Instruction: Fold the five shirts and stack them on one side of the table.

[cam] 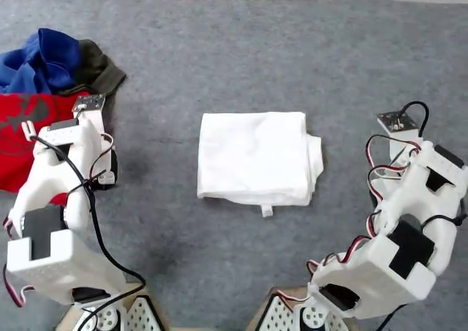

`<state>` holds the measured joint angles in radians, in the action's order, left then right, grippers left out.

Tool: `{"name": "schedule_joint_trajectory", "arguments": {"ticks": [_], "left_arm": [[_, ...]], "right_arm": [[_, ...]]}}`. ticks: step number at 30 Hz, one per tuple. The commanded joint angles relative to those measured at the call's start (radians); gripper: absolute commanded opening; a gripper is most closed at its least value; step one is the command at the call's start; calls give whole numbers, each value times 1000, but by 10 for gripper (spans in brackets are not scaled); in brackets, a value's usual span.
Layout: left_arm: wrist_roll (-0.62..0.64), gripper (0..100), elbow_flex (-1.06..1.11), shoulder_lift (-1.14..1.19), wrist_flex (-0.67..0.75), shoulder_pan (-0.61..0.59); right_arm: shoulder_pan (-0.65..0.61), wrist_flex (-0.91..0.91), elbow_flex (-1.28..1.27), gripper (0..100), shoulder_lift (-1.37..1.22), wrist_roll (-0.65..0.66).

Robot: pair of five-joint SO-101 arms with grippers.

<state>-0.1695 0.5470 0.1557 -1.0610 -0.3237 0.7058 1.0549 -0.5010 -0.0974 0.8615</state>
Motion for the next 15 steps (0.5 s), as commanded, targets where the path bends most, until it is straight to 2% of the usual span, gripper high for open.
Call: {"name": "schedule_joint_trajectory", "arguments": {"ticks": [1, 9, 15], "left_arm": [[-66, 27, 117, -60, -12, -28], [-87, 27, 348, -318, 29, -18], [-86, 27, 430, -486, 35, 48]], "right_arm": [[-5, 9, 41, 15, 4, -8], [-11, 11, 51, 15, 4, -8], [-23, 11, 53, 15, 77, -8]]}}
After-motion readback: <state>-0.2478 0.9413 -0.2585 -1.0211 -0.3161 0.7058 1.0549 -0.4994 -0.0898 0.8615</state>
